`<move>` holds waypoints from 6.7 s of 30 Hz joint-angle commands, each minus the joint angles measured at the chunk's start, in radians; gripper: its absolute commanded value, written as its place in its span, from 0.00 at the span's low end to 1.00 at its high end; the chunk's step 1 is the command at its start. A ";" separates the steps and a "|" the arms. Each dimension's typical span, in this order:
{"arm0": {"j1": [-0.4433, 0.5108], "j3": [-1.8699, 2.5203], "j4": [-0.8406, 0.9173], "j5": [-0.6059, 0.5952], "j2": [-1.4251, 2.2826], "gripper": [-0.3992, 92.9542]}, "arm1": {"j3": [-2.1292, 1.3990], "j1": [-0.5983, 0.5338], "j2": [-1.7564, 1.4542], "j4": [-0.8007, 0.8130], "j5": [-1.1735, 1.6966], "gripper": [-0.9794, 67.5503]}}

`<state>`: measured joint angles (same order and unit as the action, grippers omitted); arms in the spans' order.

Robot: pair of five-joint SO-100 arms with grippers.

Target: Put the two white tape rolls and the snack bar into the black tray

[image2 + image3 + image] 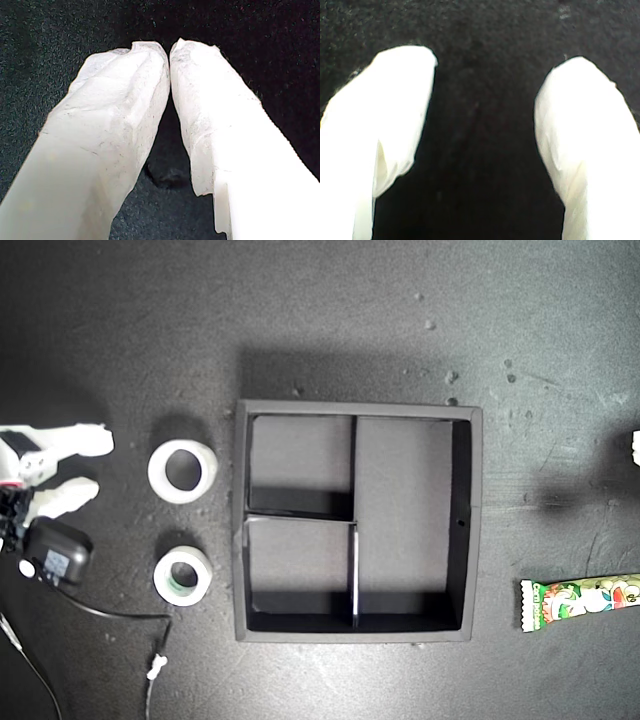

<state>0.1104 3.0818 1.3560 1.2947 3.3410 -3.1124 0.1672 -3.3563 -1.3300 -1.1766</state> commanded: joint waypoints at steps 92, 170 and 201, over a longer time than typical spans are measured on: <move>0.015 -0.914 -0.442 -0.364 -1.493 0.20 | -0.012 -0.184 0.006 0.661 0.187 0.01; 0.109 -2.240 0.468 -0.268 -1.749 0.16 | 1.005 -0.715 1.394 0.252 -0.963 0.01; 0.515 -1.410 -0.008 0.031 -1.603 0.16 | 1.899 -0.253 1.747 0.267 0.460 0.01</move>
<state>0.6489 1.6674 1.3975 1.3468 1.6981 -1.6260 -0.0859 -1.7503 -0.8836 -1.0615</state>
